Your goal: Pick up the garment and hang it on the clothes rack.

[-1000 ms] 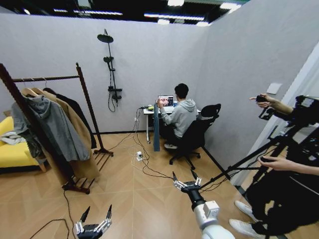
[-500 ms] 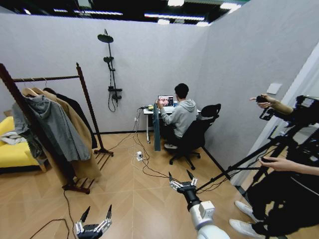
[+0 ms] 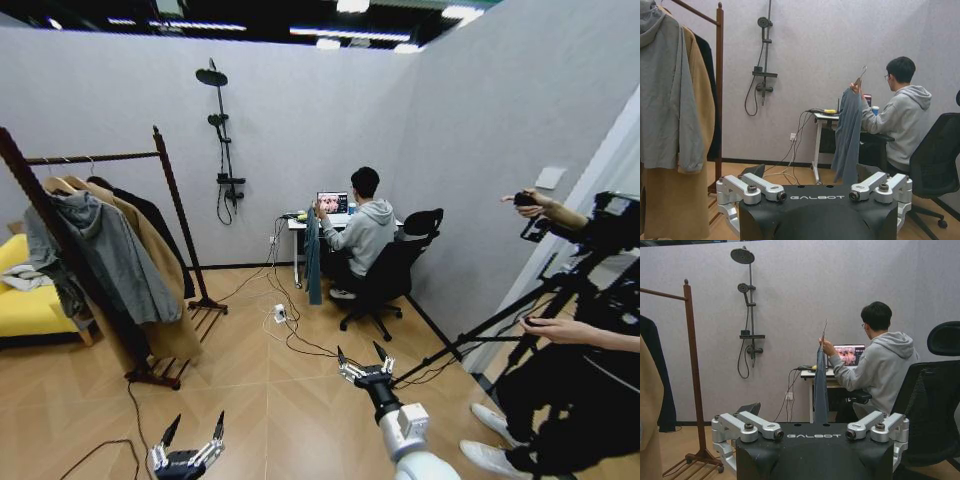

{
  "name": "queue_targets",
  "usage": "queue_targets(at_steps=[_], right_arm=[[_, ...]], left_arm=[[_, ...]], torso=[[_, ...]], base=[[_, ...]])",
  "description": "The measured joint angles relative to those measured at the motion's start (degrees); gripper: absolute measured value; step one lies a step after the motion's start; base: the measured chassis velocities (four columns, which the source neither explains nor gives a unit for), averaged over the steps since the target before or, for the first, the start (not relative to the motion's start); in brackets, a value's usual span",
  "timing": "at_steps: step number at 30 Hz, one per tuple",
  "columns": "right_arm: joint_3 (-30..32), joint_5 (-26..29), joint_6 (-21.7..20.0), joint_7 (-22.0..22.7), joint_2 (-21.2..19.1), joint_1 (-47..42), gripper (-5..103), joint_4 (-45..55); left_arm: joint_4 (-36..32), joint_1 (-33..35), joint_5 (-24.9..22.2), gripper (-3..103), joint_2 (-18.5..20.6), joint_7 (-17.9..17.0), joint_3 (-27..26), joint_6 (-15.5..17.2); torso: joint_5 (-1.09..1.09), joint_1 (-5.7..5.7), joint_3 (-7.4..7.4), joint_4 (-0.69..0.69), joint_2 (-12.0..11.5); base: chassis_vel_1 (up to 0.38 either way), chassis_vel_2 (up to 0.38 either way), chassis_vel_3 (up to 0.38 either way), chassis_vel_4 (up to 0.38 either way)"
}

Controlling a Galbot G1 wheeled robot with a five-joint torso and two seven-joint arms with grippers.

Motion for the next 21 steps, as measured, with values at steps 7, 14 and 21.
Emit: queue_targets(at_steps=[7, 14, 21], right_arm=[[0.4, 0.5, 0.1, 0.0, -0.7, -0.1, 100, 0.4], [1.1, 1.5, 0.0, -0.1, -1.5, 0.0, 100, 0.9], [1.3, 2.0, -0.1, -0.1, -1.7, 0.1, 100, 1.0]], left_arm=[[0.0, 0.0, 0.0, 100, 0.0, 0.0, 0.0, 0.0], [0.0, 0.0, 0.0, 100, 0.0, 0.0, 0.0, 0.0], [0.0, 0.0, 0.0, 100, 0.0, 0.0, 0.0, 0.0]], torso=[[0.00, 0.01, 0.01, 0.01, 0.0], [0.00, 0.01, 0.01, 0.01, 0.0], [0.00, 0.01, 0.00, 0.00, 0.0]], base=[[-0.060, 0.059, 0.066, -0.061], [-0.077, 0.077, 0.072, -0.073], [-0.053, 0.050, 0.058, -0.058]])
